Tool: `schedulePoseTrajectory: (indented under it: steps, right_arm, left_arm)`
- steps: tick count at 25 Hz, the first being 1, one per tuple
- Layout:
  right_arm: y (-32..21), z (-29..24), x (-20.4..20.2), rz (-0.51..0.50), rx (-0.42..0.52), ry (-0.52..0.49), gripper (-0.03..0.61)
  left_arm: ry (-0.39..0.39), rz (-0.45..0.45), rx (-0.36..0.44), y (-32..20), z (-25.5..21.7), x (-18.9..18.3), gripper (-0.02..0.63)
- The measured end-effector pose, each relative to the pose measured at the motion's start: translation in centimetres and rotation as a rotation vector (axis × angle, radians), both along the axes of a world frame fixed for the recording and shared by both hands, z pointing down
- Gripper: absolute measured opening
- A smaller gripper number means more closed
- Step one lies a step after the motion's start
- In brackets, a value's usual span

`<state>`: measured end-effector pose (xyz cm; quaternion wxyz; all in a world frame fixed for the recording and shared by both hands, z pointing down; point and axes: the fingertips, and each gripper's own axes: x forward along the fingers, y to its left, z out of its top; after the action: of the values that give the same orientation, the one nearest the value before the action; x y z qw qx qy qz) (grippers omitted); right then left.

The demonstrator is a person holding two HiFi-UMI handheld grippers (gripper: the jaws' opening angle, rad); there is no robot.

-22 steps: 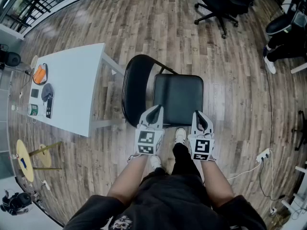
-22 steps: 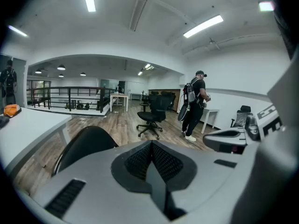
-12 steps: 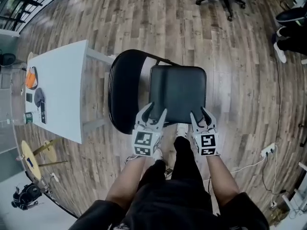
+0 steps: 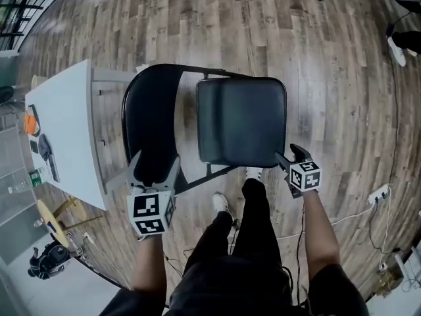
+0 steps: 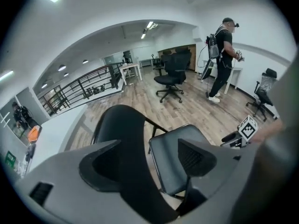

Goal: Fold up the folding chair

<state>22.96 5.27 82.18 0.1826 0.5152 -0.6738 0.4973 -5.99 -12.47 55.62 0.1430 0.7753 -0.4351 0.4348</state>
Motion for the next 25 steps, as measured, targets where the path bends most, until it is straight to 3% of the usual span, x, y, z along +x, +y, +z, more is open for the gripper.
schedulePoseTrajectory:
  steps: [5,8,11,14,17,25]
  right_arm:
    - [0.8,7.3,1.5,0.029,-0.117,-0.164,0.296]
    - [0.8,10.1,1.4,0.062,-0.154,-0.265,0.305]
    - [0.5,12.5,1.4,0.077,-0.17,-0.311,0.313]
    - [0.4,14.6,1.4,0.067,-0.185,-0.348,0.316]
    - [0.1,15.5,0.5,0.037,-0.196,-0.452,0.316]
    - [-1.0,16.6,-2.0,-0.063,-0.167,-0.648,0.324]
  left_arm:
    - [-0.012,-0.08,-0.073,-2.2,1.0,-4.6,0.362]
    - [-0.003,-0.071,-0.046,-3.0,0.1,-4.9,0.365]
    - [0.004,-0.12,-0.029,-4.3,-0.7,-6.7,0.365]
    - [0.076,-0.186,-0.117,-4.6,0.2,-8.3,0.365]
    - [0.158,-0.203,-0.208,-4.4,1.8,-8.6,0.365]
    - [0.16,-0.176,-0.337,-3.7,6.0,-7.9,0.354]
